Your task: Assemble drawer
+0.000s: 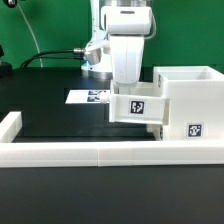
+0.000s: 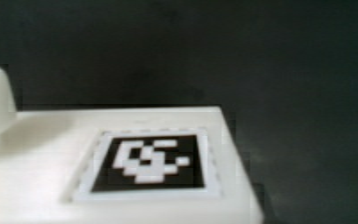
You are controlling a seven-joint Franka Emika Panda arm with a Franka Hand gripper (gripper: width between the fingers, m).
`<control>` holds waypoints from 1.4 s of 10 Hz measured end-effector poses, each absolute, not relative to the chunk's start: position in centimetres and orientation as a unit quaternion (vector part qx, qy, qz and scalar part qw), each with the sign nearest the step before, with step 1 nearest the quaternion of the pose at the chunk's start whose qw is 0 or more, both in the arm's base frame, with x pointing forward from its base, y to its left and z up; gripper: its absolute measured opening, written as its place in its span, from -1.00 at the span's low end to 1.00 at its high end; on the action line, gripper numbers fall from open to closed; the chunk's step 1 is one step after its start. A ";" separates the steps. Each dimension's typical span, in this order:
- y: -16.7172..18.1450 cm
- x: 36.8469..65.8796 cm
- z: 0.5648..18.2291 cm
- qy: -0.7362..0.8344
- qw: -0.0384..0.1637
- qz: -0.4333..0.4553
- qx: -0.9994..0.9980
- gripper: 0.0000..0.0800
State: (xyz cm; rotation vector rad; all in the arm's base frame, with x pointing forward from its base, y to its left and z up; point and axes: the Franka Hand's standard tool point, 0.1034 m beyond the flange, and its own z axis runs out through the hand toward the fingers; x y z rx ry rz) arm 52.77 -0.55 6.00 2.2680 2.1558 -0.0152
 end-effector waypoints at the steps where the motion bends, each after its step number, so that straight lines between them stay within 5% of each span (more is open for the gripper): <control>1: -0.5 52.7 5.9 0.689 0.006 -0.005 0.725 -0.89; 14: 1.3 52.9 5.9 0.697 0.007 -0.004 0.717 -0.89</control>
Offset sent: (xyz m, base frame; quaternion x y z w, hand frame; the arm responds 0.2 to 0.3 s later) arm 0.0012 0.0131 0.0052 -0.0025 -0.0019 -0.0124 0.9999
